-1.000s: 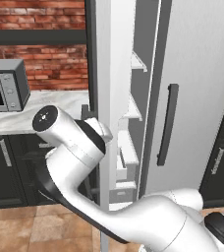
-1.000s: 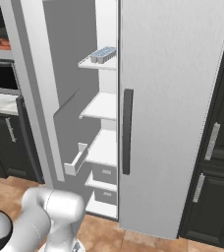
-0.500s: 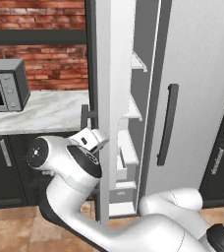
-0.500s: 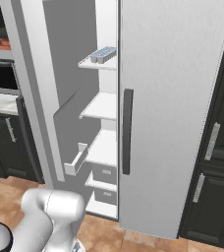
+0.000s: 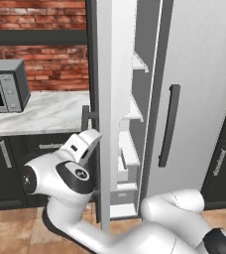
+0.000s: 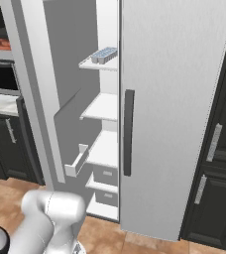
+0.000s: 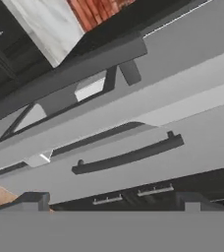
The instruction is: The ice cube tray has been filled with water. Take the tray and place it in the freezer to make ice. Close the freezer door after placing the tray.
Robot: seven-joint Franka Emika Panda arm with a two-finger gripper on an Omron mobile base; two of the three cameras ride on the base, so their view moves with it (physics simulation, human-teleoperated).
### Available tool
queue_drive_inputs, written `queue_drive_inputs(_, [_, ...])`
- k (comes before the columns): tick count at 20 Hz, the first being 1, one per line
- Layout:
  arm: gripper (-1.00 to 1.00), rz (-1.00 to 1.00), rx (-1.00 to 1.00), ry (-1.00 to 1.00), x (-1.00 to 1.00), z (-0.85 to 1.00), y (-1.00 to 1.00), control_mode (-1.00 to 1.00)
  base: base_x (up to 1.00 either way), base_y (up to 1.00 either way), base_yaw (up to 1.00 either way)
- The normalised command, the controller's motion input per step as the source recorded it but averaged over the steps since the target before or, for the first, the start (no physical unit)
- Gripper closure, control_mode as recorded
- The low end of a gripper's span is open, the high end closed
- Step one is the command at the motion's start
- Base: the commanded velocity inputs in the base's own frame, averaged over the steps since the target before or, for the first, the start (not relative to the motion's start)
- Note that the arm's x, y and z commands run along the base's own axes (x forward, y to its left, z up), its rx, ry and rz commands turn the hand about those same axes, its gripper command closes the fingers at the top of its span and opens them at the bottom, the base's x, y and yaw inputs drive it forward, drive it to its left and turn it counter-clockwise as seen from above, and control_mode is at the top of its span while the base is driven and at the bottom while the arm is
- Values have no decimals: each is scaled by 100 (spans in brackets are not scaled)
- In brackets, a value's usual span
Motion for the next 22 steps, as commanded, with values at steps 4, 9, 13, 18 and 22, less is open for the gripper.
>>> queue_drive_inputs(4, [-100, 1, -26, 0, 47, -14, 0, -100, 0, 0, 0])
queue_drive_inputs(9, [-100, 0, -20, 0, 40, -21, 10, -100, 0, 0, 0])
queue_drive_inputs(13, [-100, 0, -15, 3, 33, -30, 31, -100, 0, 0, 0])
queue_drive_inputs(18, [-100, 0, -8, 6, 30, -28, 30, -100, 0, 0, 0])
queue_drive_inputs(22, [-100, 0, 0, 9, 47, -25, 8, -100, 0, 0, 0])
